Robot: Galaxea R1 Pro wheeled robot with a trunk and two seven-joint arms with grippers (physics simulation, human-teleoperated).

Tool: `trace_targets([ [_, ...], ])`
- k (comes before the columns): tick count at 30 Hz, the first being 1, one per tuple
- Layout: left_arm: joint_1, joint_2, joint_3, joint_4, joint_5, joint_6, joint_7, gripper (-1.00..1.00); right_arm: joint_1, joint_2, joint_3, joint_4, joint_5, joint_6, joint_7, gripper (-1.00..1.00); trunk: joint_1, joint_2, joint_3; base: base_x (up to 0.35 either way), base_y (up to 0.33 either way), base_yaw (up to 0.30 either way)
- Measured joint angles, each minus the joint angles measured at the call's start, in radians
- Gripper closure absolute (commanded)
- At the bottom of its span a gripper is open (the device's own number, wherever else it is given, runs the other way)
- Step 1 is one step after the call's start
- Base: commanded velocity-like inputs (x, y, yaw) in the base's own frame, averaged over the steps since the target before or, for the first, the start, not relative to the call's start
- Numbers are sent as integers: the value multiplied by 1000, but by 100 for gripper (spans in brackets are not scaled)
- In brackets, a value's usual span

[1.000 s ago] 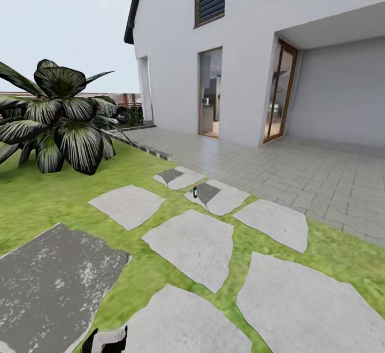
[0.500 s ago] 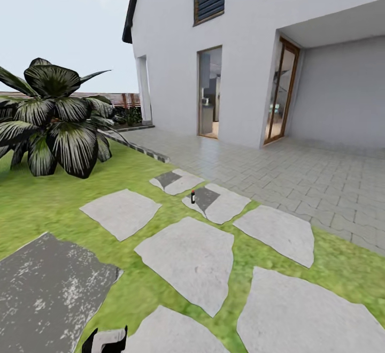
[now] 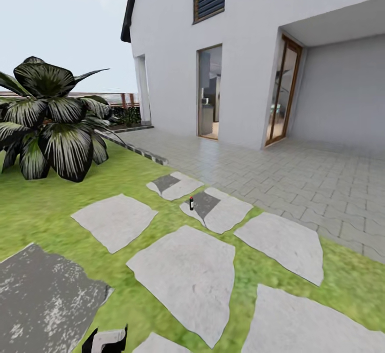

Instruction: In the garden, pick up the pesticide atomizer on the floor and spray pesticide onto both trees until each tree trunk is fully covered.

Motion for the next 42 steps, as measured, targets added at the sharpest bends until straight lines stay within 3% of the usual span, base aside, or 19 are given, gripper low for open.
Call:
trace_targets([
  [42, 0, 0, 0, 0, 0, 0, 1, -100, 0, 0, 0, 0, 1, 0, 0, -100, 0, 0, 0, 325, -98, 0],
])
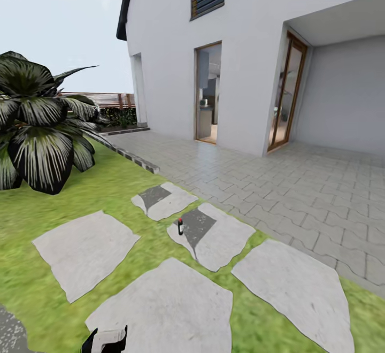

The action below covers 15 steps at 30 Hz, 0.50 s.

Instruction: In the garden, pick up the pesticide atomizer on the floor and spray pesticide onto both trees until each tree trunk is fully covered.

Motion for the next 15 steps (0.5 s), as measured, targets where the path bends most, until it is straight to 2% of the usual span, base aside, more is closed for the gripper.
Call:
trace_targets([
  [8, 0, 0, 0, 0, 0, 0, 0, -100, 0, 1, 0, -1, 0, 0, 0, -100, 0, 0, 0, 323, -114, 147],
  [15, 0, 0, 0, 0, 0, 0, -1, -100, 0, -1, 0, -1, 0, 0, 0, -100, 0, 0, 0, 312, -140, 29],
])
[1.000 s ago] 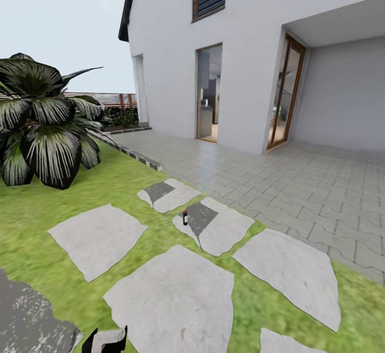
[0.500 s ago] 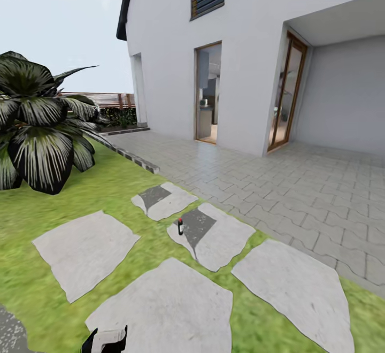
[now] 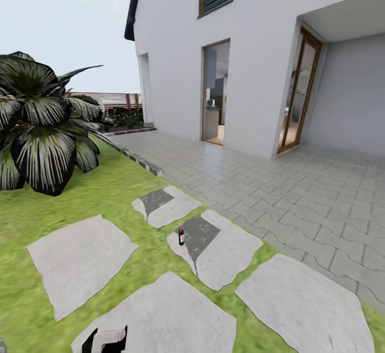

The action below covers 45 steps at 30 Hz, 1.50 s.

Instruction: In the garden, pick up the pesticide atomizer on the floor and spray pesticide onto both trees until each tree trunk is fully covered.

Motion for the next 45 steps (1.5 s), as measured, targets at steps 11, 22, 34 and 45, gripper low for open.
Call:
trace_targets([
  [11, 0, 0, 0, 0, 0, 0, 0, -100, 0, -1, 0, 2, -1, 0, 0, -100, 0, 0, 0, 293, -110, 1],
  [22, 0, 0, 0, 0, 0, 0, 0, -100, 0, 0, 1, -2, 0, -2, 0, -100, 0, 0, 0, 178, 245, 0],
  [34, 0, 0, 0, 0, 0, 0, 0, -100, 0, 1, 1, -5, -1, 0, 0, -100, 0, 0, 8, 127, 300, -186],
  [45, 0, 0, 0, 0, 0, 0, 0, -100, 0, 1, 1, -4, -1, -1, 0, -100, 0, 0, 17, 93, 310, -234],
])
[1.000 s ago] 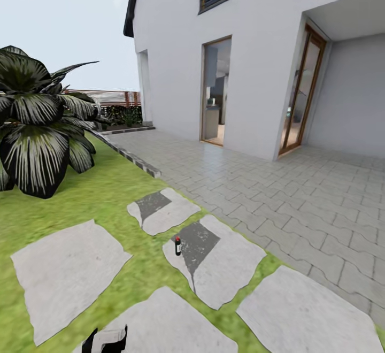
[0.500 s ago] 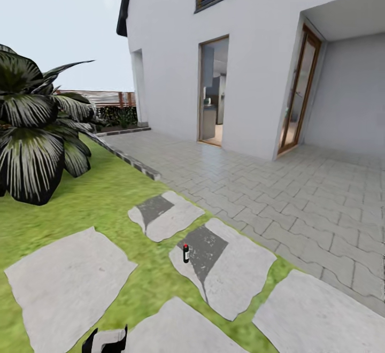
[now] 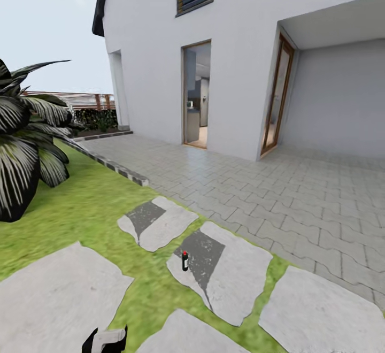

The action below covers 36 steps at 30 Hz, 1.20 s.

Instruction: In the garden, pick up the pesticide atomizer on the floor and spray pesticide onto both trees until each tree trunk is fully covered.

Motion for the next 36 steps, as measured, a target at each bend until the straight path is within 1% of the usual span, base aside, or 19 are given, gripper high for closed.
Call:
trace_targets([
  [13, 0, 0, 0, -1, 0, 0, 0, -100, 0, 0, 1, 5, 0, 0, 0, -100, 0, 0, 12, 5, 310, -234],
  [19, 0, -11, -2, -5, -2, 0, 0, -100, 0, 0, 1, 6, 0, -1, 0, -100, 0, 0, 18, 0, 310, -223],
  [24, 0, -10, 1, -10, -3, -2, 0, -100, 0, 1, 3, 0, 0, -1, 0, -100, 0, 0, 23, 0, 310, -218],
  [28, 0, -2, 3, -9, -3, -3, 0, -100, 0, 1, 2, 0, 0, 0, 0, -100, 0, 0, 27, 0, 310, -193],
  [31, 0, 20, 4, -9, -1, -2, 0, -100, 0, 2, 4, 8, 1, -1, 0, -100, 0, 0, 29, -21, 310, -74],
  [36, 1, 30, 3, 6, 0, -2, 0, -100, 0, 3, 9, 9, 6, 0, 0, -100, 0, 0, 29, -21, 144, -36],
])
